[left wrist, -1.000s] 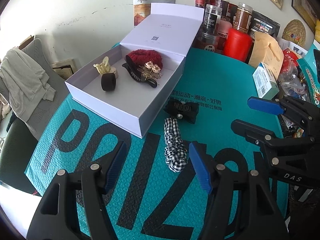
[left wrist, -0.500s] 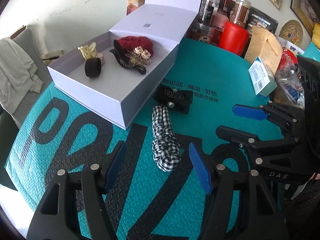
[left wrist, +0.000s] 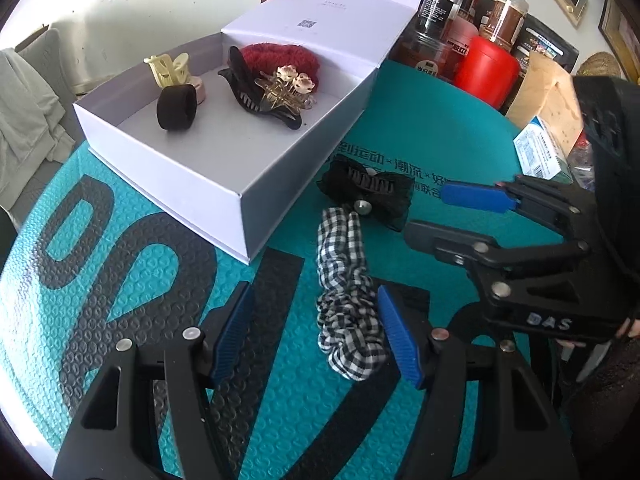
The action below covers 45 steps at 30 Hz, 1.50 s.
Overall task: Organize objects
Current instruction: 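Grasp the gingham scrunchie with the left tool while the right tool grasps the black bow clip, then lift the gingham scrunchie with the left tool while the right tool lifts the black bow clip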
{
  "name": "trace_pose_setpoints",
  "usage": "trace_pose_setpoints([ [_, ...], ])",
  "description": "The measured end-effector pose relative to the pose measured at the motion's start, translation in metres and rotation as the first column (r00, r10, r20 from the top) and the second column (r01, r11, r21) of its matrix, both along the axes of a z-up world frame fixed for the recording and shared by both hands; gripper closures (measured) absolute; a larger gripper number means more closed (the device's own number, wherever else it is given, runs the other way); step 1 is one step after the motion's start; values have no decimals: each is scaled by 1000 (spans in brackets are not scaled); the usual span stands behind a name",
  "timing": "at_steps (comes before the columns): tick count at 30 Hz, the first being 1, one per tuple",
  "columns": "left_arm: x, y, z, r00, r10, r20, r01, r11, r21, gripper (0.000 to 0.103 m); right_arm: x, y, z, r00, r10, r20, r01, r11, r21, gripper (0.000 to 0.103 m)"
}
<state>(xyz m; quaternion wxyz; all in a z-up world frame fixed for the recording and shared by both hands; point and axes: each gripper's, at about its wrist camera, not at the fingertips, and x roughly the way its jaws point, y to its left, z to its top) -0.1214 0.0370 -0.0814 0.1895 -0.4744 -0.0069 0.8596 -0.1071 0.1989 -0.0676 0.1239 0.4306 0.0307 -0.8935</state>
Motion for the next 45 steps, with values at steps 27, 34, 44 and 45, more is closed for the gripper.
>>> trace_pose_setpoints([
  [27,-7,4,-7,997,-70,-26,70,997,-16,78,-15,0,-14,998,-6,57,7,1000,0,67],
  [34,5,1,-5,996,-92,-6,92,996,0,78,21,5,-8,996,-67,60,66,998,16,67],
  [44,43,7,3,991,-132,-17,132,991,-6,78,71,6,-1,992,-116,45,116,993,22,67],
  [45,47,7,4,991,-134,-19,133,991,-3,78,74,7,0,992,-122,44,121,992,22,67],
])
